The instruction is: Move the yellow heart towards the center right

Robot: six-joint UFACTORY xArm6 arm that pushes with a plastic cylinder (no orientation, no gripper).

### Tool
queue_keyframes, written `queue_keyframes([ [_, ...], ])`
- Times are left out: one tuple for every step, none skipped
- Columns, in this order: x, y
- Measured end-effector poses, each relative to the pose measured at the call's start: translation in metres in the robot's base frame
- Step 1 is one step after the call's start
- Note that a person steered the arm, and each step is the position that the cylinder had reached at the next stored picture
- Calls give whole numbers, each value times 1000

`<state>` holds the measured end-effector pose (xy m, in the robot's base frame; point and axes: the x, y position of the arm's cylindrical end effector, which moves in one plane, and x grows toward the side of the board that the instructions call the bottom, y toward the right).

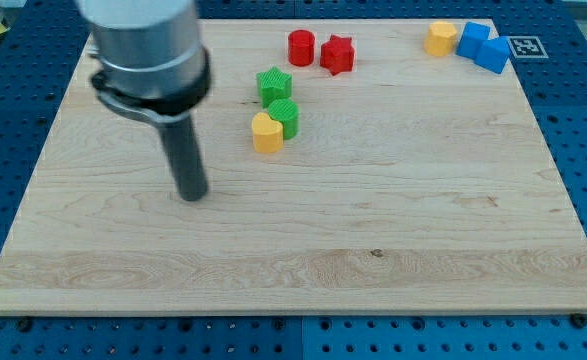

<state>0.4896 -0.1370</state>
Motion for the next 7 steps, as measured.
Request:
queue_keyframes([
  [-35, -31],
  [-65, -17],
  [-65, 19],
  [-68, 73],
  [-80, 151],
  [-94, 224],
  [-97, 249],
])
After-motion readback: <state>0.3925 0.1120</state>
